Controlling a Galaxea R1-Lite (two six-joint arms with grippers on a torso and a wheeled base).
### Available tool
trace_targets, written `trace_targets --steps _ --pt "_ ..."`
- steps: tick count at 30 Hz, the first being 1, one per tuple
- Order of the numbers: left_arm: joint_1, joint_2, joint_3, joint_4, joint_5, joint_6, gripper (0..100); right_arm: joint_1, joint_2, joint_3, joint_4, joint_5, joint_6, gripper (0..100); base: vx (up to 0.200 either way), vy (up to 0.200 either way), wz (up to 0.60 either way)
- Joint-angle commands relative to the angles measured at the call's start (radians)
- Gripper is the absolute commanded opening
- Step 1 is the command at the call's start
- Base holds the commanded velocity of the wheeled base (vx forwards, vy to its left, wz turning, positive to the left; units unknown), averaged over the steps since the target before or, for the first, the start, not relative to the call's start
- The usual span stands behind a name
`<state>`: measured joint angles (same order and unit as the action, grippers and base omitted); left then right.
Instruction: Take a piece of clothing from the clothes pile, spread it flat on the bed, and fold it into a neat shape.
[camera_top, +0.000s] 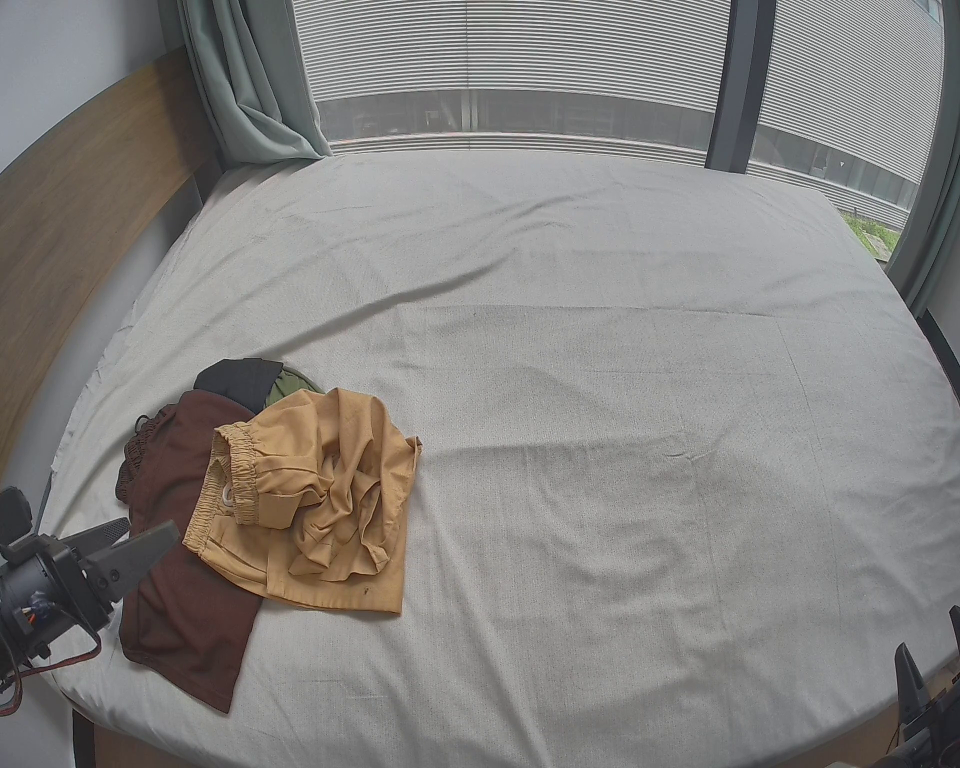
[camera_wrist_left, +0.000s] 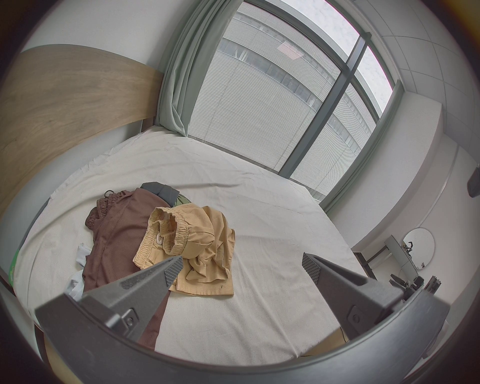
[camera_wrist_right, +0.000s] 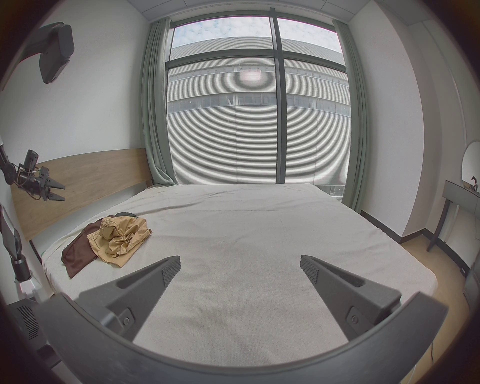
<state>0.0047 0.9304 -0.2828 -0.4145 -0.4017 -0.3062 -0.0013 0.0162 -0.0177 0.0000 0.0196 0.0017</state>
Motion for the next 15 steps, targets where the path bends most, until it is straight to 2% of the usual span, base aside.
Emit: trace_targets --steps 1,7,15 --pt "0.001 0.100 0.001 -0.047 -0.003 -0.002 100 0.000 -0.016 0.016 0.000 0.000 0.000 100 0.000 0.000 0.00" --pt "0.005 0.186 0.011 -0.149 -0.014 -0.002 100 0.000 -0.016 0.016 0.000 0.002 0.000 100 0.000 0.000 0.00" --pt "0.014 0.281 -0.009 -0.179 -0.042 0.001 100 0.000 -0.016 0.016 -0.002 0.002 -0.002 100 0.000 0.000 0.00"
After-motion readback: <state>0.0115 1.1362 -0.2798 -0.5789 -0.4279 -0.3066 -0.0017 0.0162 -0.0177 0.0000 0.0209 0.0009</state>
